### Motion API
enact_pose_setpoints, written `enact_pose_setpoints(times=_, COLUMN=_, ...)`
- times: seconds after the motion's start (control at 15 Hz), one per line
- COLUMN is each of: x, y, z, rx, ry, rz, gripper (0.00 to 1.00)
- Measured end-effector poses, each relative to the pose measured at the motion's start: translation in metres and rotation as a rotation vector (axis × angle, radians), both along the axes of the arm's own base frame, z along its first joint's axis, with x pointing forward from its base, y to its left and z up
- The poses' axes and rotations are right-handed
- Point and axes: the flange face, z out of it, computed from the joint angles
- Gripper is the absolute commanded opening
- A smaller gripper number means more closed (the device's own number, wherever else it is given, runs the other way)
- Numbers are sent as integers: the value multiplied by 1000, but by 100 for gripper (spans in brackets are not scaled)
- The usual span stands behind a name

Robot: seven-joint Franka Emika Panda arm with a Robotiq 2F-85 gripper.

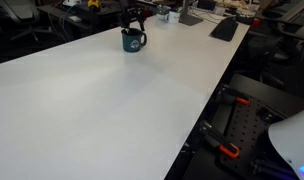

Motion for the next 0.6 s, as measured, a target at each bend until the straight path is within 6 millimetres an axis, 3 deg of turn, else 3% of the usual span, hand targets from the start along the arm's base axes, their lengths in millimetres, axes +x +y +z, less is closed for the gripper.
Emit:
enact_pose_setpoints(times=0.27, x=-1, y=0, z=-4, rx=-1, ry=9, rz=-1, gripper=100)
enact_pose_setpoints(times=0.6, x=-2, y=-2, z=-5, rx=-8, ry=13, rz=0, gripper=100)
